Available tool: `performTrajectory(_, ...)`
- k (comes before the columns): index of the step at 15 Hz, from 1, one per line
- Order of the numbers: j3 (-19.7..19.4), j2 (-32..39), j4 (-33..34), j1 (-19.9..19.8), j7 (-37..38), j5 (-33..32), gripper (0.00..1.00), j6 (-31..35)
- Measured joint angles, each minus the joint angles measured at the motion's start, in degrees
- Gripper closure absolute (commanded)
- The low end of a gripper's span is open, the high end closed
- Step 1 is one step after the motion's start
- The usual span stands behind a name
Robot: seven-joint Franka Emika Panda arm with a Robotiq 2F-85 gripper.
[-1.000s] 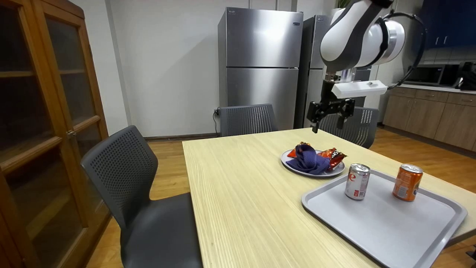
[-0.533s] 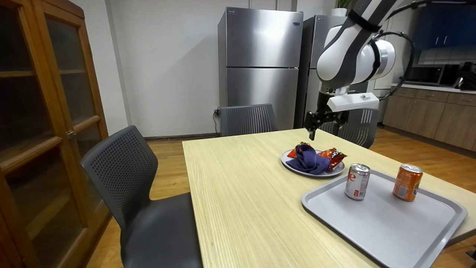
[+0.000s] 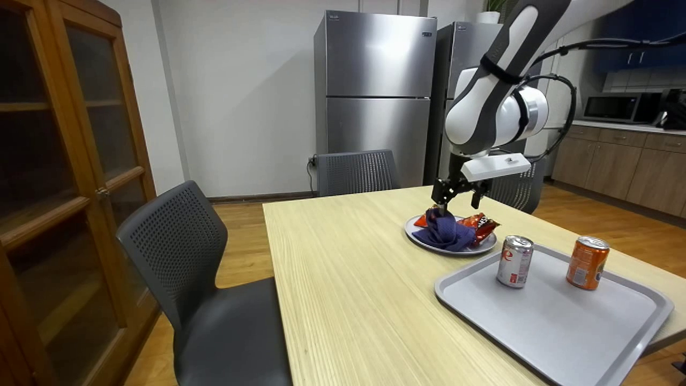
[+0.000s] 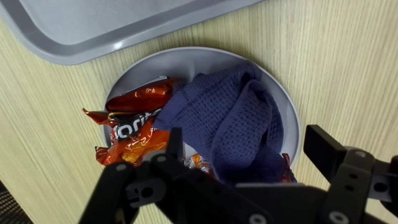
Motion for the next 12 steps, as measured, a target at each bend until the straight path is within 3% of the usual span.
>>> performTrajectory(12,-2.98,10.2,9.09,3.28,0.0,-0.38,0.0,0.12)
